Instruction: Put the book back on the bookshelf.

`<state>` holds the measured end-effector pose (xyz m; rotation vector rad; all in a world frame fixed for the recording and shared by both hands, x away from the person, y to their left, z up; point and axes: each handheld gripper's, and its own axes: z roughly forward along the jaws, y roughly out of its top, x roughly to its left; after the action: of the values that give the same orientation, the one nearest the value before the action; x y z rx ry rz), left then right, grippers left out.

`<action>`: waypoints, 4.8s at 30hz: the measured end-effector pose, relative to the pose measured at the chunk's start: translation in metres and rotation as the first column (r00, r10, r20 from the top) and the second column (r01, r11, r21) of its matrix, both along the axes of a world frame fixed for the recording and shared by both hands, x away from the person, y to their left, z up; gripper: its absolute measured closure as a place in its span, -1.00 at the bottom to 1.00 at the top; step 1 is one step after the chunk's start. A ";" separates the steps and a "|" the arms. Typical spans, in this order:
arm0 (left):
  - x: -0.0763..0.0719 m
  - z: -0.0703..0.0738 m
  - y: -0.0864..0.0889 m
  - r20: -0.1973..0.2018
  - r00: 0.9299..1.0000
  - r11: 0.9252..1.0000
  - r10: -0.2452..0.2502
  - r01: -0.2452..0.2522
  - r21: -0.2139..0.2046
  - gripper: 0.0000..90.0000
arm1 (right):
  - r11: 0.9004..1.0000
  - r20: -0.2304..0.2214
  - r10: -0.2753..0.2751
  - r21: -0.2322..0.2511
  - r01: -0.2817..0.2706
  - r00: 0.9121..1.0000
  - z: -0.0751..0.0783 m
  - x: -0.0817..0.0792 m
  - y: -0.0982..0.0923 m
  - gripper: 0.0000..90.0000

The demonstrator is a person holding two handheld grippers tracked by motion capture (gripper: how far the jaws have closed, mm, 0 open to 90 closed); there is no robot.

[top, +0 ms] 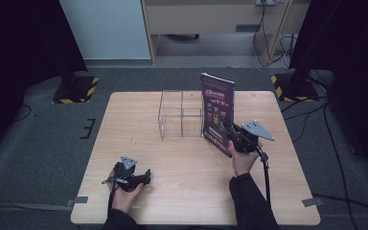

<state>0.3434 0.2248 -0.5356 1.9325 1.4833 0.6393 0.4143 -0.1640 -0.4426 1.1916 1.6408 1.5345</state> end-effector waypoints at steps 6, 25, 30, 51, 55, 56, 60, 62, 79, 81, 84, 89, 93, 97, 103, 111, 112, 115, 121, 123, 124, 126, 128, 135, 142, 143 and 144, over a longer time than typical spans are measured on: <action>0.000 0.000 0.000 0.000 1.000 1.000 0.000 0.000 0.000 -0.77 | 1.000 -0.034 0.008 -0.015 -0.009 0.999 -0.005 -0.012 -0.004 0.86; 0.000 0.000 0.000 0.000 1.000 1.000 0.004 -0.004 -0.001 -0.77 | 0.999 -0.114 0.028 -0.016 -0.030 0.993 -0.025 -0.040 -0.019 0.85; 0.000 0.000 0.000 -0.001 1.000 1.000 0.003 -0.003 0.000 -0.77 | 0.999 -0.137 0.039 -0.017 -0.042 0.990 -0.030 -0.046 -0.021 0.85; 0.000 0.000 0.000 -0.001 1.000 1.000 0.002 -0.002 0.000 -0.77 | 0.998 -0.101 0.059 -0.033 -0.062 0.993 0.009 -0.046 -0.018 0.70; 0.000 0.000 0.000 -0.001 1.000 1.000 0.002 -0.002 0.000 -0.77 | 0.998 -0.119 0.046 -0.041 -0.051 0.992 0.018 -0.038 -0.016 0.80; 0.000 0.000 0.000 -0.001 1.000 1.000 0.002 -0.002 0.000 -0.77 | 0.998 -0.125 0.038 -0.043 -0.043 0.991 0.018 -0.038 -0.015 0.83; 0.000 0.000 0.000 -0.001 1.000 1.000 0.002 -0.002 0.000 -0.77 | 1.000 -0.133 0.015 -0.025 -0.018 0.991 0.018 -0.037 -0.017 0.86; 0.000 0.000 0.000 -0.001 1.000 1.000 0.003 -0.003 0.000 -0.77 | 1.000 -0.133 0.006 -0.018 -0.008 0.991 0.017 -0.037 -0.017 0.87; 0.000 0.000 0.000 -0.001 1.000 1.000 0.003 -0.003 -0.001 -0.77 | 0.998 -0.069 -0.057 -0.027 0.055 0.996 0.031 -0.017 -0.002 0.88; 0.000 0.000 0.000 -0.001 1.000 1.000 0.003 -0.003 -0.001 -0.77 | 0.997 -0.064 -0.071 -0.023 0.070 0.995 0.033 -0.009 -0.001 0.88; 0.000 0.000 0.000 -0.001 1.000 1.000 0.003 -0.003 -0.001 -0.77 | 0.996 -0.054 -0.092 -0.025 0.091 0.994 0.033 0.002 0.001 0.88; 0.000 0.000 0.000 0.000 1.000 1.000 0.002 -0.002 0.000 -0.77 | 0.992 -0.046 -0.122 -0.032 0.120 0.991 0.033 0.020 0.006 0.88; 0.000 0.000 0.000 -0.001 1.000 1.000 0.002 -0.002 0.000 -0.77 | 0.990 -0.045 -0.141 -0.035 0.139 0.989 0.031 0.032 0.011 0.88; 0.000 0.000 0.000 0.000 1.000 1.000 0.003 -0.003 0.000 -0.77 | 0.987 -0.044 -0.158 -0.031 0.156 0.987 0.025 0.039 0.013 0.88; 0.000 0.000 0.000 0.000 1.000 1.000 0.003 -0.003 0.000 -0.77 | 0.982 -0.041 -0.185 -0.048 0.183 0.982 0.018 0.044 0.020 0.88; 0.000 0.000 0.000 0.000 1.000 1.000 0.003 -0.003 0.000 -0.77 | 0.979 -0.028 -0.192 -0.071 0.190 0.981 0.014 0.042 0.022 0.86; 0.000 0.000 0.000 0.000 1.000 1.000 0.003 -0.003 0.000 -0.77 | 0.979 -0.030 -0.190 -0.075 0.187 0.981 0.014 0.042 0.022 0.85; 0.000 0.000 0.000 0.000 1.000 1.000 0.003 -0.003 0.000 -0.77 | 0.981 -0.038 -0.180 -0.078 0.176 0.983 0.015 0.042 0.020 0.80; 0.000 0.000 0.000 0.000 1.000 1.000 0.003 -0.003 0.000 -0.77 | 0.987 -0.038 -0.154 -0.051 0.152 0.987 0.021 0.039 0.014 0.60; 0.000 0.000 0.000 0.000 1.000 1.000 0.003 -0.003 0.000 -0.77 | 0.988 -0.035 -0.151 -0.041 0.149 0.988 0.024 0.038 0.012 0.54; 0.000 0.000 0.000 0.000 1.000 1.000 0.003 -0.003 0.000 -0.77 | 0.988 -0.030 -0.148 -0.035 0.147 0.988 0.026 0.037 0.011 0.52; 0.000 0.000 0.000 0.000 1.000 1.000 0.003 -0.003 0.000 -0.77 | 0.989 -0.018 -0.145 -0.017 0.144 0.989 0.031 0.036 0.008 0.48; 0.000 0.000 0.000 0.000 1.000 1.000 0.003 -0.003 0.000 -0.77 | 0.989 -0.010 -0.146 -0.022 0.146 0.989 0.036 0.035 0.007 0.43; 0.000 0.000 0.000 0.000 1.000 1.000 0.003 -0.003 0.000 -0.77 | 0.987 -0.012 -0.156 -0.034 0.155 0.988 0.043 0.037 0.004 0.25; 0.000 0.000 0.000 0.000 1.000 1.000 0.003 -0.003 0.001 -0.77 | 0.993 -0.002 -0.116 -0.010 0.116 0.993 0.047 0.034 -0.001 -0.27; 0.000 0.000 0.000 0.000 1.000 1.000 0.003 -0.003 0.000 -0.77 | 0.994 -0.006 -0.105 -0.017 0.105 0.994 0.047 0.033 -0.003 -0.34; 0.000 0.000 0.000 0.000 1.000 1.000 0.003 -0.003 0.001 -0.77 | 0.996 -0.011 -0.090 -0.021 0.090 0.996 0.047 0.032 -0.004 -0.40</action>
<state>0.3433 0.2245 -0.5357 1.9312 1.4861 0.6412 0.4466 -0.1684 -0.3952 1.2492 1.5846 1.4541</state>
